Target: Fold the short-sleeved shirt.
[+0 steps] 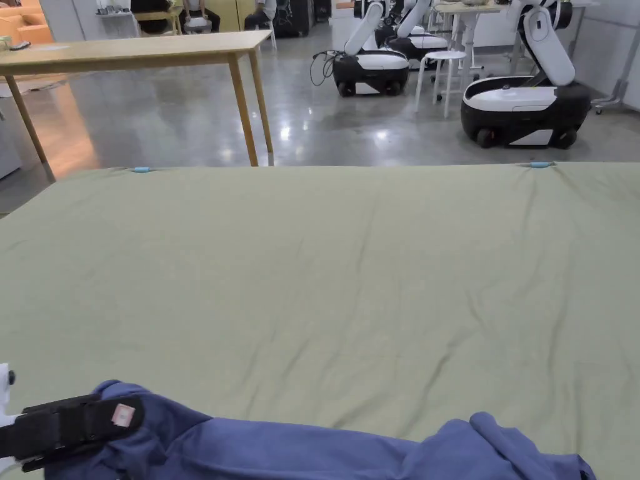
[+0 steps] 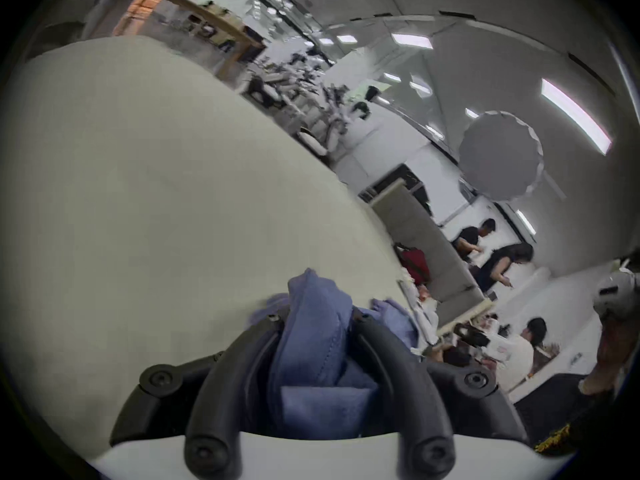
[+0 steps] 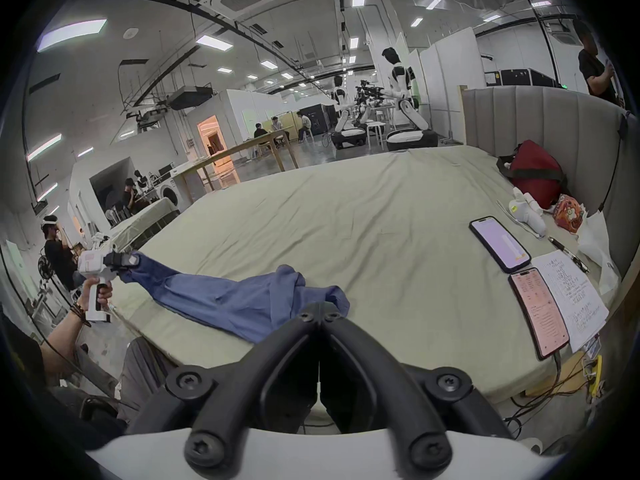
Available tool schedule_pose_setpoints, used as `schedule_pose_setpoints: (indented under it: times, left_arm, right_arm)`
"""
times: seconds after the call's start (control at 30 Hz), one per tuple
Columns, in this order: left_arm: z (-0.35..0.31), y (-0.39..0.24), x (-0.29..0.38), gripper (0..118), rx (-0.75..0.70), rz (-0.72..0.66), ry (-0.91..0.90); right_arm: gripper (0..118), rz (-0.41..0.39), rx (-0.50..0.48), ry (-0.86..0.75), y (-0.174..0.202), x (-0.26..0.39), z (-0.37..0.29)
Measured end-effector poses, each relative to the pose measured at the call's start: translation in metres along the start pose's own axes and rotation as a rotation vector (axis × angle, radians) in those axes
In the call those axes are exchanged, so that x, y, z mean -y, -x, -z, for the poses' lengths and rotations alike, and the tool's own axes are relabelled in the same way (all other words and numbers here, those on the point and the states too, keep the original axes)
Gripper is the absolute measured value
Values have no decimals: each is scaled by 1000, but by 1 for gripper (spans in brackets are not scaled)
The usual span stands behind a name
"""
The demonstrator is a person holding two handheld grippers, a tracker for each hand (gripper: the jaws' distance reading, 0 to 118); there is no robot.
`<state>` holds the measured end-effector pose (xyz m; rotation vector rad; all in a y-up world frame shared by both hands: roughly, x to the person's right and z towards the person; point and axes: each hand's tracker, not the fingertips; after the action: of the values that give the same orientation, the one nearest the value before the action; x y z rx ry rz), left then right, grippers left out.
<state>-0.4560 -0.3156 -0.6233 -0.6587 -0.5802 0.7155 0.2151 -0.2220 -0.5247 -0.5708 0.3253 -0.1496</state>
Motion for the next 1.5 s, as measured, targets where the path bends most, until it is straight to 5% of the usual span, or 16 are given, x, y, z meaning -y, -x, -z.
schedule_pose_setpoints:
  times: [0.23,0.43,0.6,0.77,0.83,0.9,0.93,1.0,1.07,1.2,1.4,1.43,1.5]
  left_arm:
    - [105,-64,24,25,38,-92,113]
    - [188,-42,70,25,-42,-143,221]
    - [196,-43,79,25,-79,-147,218]
    - [200,-93,83,26,-360,102,239]
    - [213,-113,90,44,-425,228,245]
    - [224,-130,99,94,-431,254,237]
    - [231,-134,104,104,-405,246,243]
    - [241,-141,107,105,-424,286,272]
    - [241,-145,105,104,-483,356,276]
    - [203,-155,87,103,-384,233,151]
    - [94,-163,47,97,-21,137,-94]
    - [78,-159,51,87,45,101,-117]
    - [55,-145,63,18,121,39,-175]
  right_arm:
    - [0,3,-2,8,-1,4,-1]
    - [0,28,7,7,-8,8,-9]
    - [0,42,12,-23,-16,4,-19]
    - [0,39,22,-12,-29,8,-16]
    - [0,44,19,-4,-27,9,-13]
    - [0,51,13,7,-28,12,-10]
    - [0,52,9,12,-29,14,-9]
    - [0,56,6,18,-30,16,-9]
    - [0,62,5,21,-33,18,-10]
    - [0,62,18,16,-38,18,-14]
    - [0,56,17,9,-35,16,-12]
    - [0,53,11,9,-34,16,-10]
    - [0,49,-2,11,-32,17,-6]
